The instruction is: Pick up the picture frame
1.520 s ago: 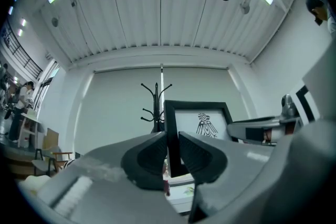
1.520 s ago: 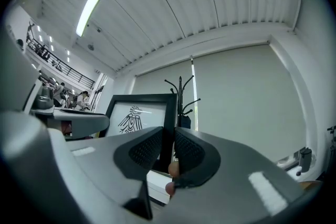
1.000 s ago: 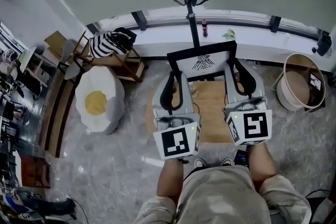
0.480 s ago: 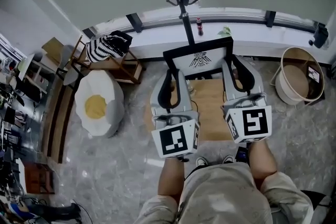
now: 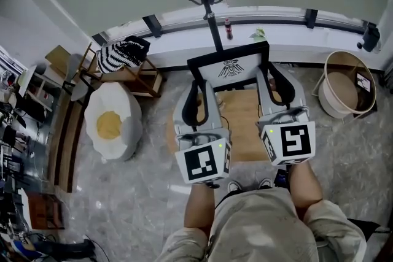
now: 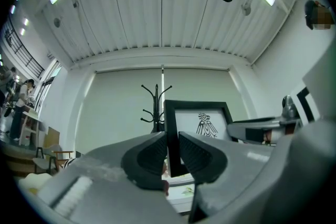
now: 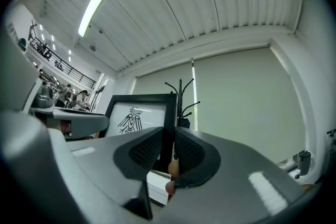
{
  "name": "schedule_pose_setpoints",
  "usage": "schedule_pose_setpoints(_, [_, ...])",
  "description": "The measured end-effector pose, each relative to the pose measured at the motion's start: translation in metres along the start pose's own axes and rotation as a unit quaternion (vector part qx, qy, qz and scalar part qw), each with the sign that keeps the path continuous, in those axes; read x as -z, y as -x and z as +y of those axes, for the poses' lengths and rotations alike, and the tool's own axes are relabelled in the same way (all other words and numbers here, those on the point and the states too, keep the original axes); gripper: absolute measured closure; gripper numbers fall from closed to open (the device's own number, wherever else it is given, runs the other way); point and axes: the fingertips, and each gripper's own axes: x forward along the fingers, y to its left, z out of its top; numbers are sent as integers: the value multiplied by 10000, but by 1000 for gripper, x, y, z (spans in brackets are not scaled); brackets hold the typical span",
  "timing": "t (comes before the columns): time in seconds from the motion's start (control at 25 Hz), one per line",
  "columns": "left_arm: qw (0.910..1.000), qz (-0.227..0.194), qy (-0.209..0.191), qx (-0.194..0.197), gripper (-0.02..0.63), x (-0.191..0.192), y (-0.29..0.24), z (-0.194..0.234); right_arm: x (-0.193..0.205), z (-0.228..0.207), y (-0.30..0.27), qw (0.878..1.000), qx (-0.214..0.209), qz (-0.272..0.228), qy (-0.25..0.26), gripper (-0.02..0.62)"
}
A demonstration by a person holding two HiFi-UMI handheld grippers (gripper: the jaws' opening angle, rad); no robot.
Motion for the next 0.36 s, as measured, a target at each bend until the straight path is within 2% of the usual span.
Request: schedule_pose_setpoints(0.36, [9999, -52, 109, -2, 528, -8, -1, 7, -12, 8, -8, 10000, 27, 15, 70, 523])
